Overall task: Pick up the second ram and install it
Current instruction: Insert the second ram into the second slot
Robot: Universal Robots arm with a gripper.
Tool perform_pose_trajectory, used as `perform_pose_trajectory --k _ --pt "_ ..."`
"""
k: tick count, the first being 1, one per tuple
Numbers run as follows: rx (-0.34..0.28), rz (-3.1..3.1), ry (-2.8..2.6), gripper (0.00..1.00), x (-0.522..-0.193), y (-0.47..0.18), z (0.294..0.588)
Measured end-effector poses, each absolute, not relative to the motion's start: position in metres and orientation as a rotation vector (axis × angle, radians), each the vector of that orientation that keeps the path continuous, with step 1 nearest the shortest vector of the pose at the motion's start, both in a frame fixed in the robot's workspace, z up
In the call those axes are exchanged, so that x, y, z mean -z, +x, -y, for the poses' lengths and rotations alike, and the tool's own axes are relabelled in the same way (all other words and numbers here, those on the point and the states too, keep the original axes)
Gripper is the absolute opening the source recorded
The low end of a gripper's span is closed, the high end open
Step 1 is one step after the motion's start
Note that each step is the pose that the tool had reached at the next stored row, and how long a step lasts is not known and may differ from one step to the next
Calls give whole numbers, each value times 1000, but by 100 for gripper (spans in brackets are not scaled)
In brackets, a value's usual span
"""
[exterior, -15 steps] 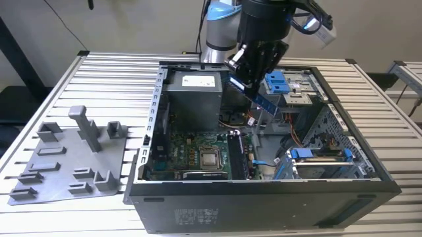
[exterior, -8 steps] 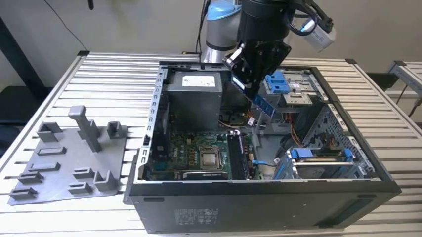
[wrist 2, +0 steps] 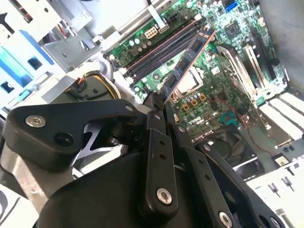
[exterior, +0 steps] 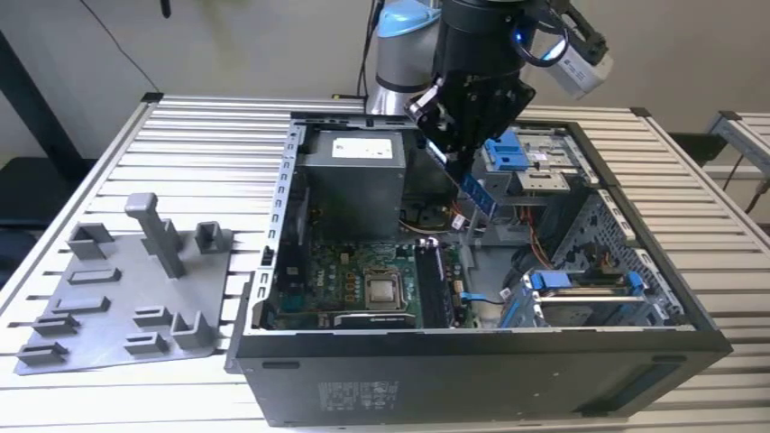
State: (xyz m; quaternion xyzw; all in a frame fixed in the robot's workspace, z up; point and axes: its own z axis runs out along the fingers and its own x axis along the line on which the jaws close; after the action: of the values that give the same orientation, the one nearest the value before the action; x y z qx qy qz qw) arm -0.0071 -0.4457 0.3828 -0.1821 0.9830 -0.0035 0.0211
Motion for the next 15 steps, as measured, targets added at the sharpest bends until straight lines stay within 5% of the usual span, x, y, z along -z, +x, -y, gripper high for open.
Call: perform_pose_trajectory --k 15 --pt "17 -3088 -277 14 -382 -7 446"
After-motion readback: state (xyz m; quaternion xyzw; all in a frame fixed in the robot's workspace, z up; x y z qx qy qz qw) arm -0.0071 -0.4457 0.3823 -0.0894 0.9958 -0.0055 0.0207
